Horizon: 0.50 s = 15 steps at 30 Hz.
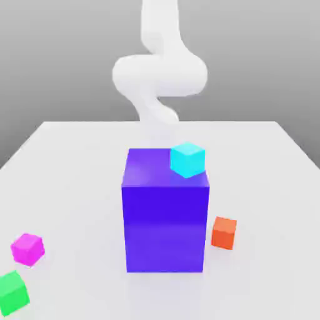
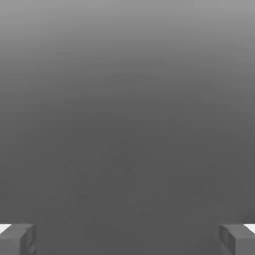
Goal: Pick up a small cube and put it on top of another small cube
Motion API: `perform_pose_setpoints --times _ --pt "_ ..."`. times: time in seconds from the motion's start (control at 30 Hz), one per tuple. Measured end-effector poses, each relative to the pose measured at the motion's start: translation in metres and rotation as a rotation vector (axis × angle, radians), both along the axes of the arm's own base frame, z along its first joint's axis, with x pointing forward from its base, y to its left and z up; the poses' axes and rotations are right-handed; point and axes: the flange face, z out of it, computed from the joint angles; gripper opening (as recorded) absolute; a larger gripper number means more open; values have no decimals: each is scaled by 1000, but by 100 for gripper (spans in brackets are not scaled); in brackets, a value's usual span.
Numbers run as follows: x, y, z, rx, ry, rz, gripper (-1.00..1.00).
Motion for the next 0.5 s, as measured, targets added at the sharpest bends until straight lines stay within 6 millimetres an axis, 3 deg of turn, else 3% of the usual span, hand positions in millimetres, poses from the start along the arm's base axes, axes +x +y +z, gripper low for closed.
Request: perform_pose_setpoints --times 0.1,0.23,0.37,0.5 --pt "33 -38 -55 98 82 -189 0" --pt "59 -90 -131 218 177 -441 0" --pt "64 -144 -210 332 261 -703 0" --pt "51 -194 -291 439 336 -973 0"
